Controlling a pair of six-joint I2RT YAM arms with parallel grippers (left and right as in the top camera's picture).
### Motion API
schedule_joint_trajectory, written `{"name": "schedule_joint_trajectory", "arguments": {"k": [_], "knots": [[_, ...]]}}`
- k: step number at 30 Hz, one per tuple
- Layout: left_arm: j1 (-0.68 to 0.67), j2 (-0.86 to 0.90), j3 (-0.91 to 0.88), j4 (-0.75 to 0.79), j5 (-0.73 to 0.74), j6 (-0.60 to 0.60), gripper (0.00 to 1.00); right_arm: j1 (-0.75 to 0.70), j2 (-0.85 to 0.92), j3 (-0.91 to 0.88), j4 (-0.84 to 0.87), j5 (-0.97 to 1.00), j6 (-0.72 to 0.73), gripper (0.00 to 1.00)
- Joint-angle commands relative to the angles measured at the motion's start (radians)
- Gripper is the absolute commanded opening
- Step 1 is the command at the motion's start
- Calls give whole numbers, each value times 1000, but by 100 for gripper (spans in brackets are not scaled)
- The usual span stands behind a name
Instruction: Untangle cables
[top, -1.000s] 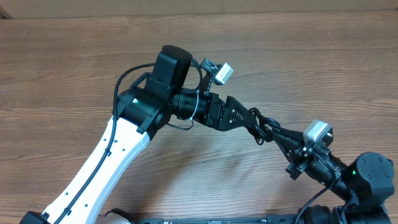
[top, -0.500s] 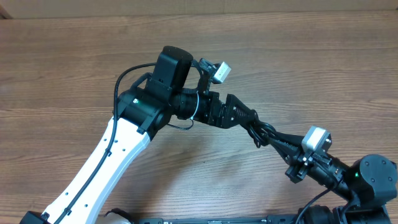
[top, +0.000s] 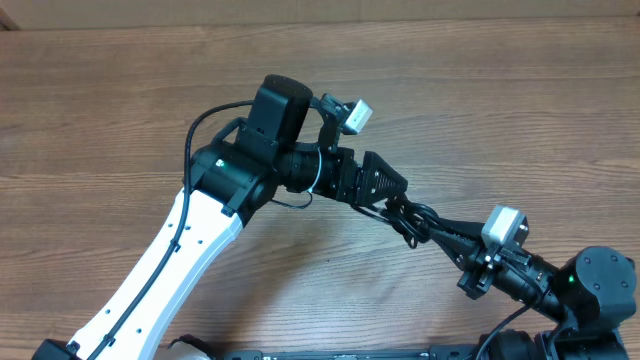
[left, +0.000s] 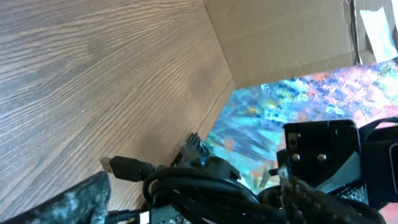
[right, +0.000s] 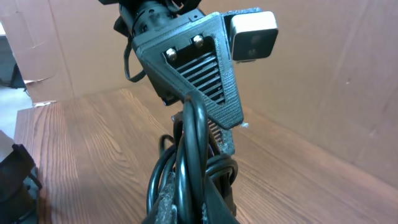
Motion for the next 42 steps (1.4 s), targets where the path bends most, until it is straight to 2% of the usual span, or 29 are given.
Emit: {"name": "schedule_joint_trajectory", "arguments": {"k": [1, 5, 9, 13, 20, 24, 32, 42], "knots": [[-5, -17, 7, 3, -1, 36, 85, -1, -3, 23, 7, -9, 0, 4], [-5, -17, 7, -6, -1, 90, 83, -1, -2, 23, 1, -9, 0, 4], [-4, -17, 7, -27, 4, 196, 82, -1, -3, 23, -16, -8, 3, 4], [-4, -17, 7, -50, 42, 344, 81, -1, -3, 23, -6, 29, 87, 4], [-4, -17, 7, -110, 124, 549, 74, -2, -3, 23, 31, 64, 190, 4], [-16, -17, 7, -165, 137, 643, 78, -2, -3, 23, 98, 63, 305, 4], [-66, -17, 7, -175, 130, 691, 83, -1, -3, 23, 152, 62, 444, 4], [-69, -17, 7, -51, 125, 690, 90, -1, -2, 23, 151, -52, 430, 4]]}}
